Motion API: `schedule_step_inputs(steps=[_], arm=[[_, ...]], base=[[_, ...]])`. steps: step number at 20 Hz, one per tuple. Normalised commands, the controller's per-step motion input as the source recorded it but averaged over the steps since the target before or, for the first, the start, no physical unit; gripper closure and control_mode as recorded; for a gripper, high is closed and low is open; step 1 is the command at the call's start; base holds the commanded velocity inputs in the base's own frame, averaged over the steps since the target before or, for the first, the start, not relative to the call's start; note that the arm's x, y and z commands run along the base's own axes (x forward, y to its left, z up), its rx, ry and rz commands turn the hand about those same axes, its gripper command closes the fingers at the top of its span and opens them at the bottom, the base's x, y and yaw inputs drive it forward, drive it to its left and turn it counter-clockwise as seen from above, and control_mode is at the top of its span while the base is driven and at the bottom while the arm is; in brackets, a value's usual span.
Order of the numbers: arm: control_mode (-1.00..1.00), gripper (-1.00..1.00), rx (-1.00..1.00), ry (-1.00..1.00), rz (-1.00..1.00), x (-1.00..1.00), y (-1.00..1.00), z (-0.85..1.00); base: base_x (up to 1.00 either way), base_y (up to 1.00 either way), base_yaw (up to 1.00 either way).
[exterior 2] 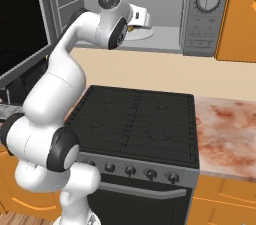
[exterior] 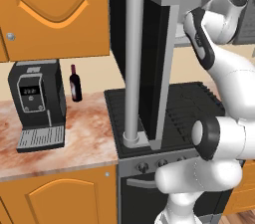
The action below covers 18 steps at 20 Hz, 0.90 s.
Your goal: Place the sponge inside the microwave to prepare for sanitizing.
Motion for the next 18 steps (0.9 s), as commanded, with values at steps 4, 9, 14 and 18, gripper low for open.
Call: schedule_step_inputs(steps=[4,9,14,18], arm=[[-1.00,1.00,0.00,0.03,0.00,0.24,0.04,-0.32],[-1.00,1.00,0.00,0.02,0.00,0.24,0.18,-0.28],[-1.00,1.00,0.00,0.05,0.00,0.32,0.25,-0.03],[-1.00,1.00,0.00,0.07,0.00,0.40,0.11,0.00]], base=[[0.00,0.00,0.00],[0.00,0.00,0.00],[0.00,0.00,0.00],[0.00,0.00,0.00]])
